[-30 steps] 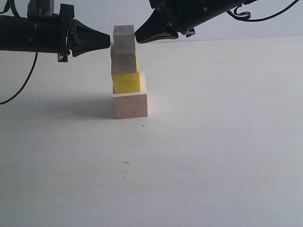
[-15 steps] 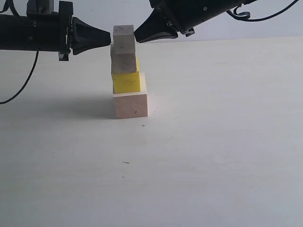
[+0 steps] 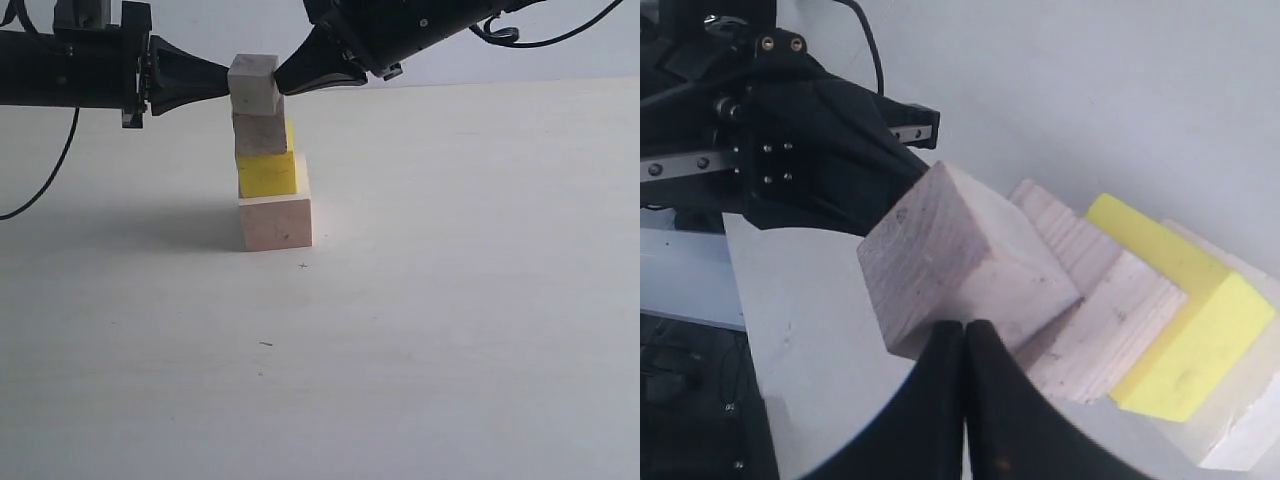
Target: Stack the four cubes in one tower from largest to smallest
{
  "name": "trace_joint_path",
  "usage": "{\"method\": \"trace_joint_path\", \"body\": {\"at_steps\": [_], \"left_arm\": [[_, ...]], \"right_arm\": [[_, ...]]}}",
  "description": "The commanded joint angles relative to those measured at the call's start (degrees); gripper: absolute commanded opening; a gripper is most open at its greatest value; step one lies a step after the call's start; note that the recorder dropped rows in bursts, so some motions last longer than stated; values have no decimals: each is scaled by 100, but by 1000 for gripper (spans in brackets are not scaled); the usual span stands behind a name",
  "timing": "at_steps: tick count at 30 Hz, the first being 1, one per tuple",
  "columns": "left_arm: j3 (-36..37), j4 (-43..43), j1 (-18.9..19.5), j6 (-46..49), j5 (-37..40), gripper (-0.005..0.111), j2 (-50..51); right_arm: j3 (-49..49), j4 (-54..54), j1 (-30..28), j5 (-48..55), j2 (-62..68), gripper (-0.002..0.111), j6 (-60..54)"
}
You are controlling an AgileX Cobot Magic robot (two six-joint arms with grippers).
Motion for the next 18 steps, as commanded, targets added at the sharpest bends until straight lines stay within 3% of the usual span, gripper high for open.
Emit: {"method": "trace_joint_path", "body": {"at_steps": [1,18], "left_arm": [[-42,-71,-2,-2,245,0,-59],[-42,-71,-2,-2,222,0,-59]], "right_arm": [[-38,11,4,-141,8,0,-54],[-38,-8,4,-187,8,0,-31]]}}
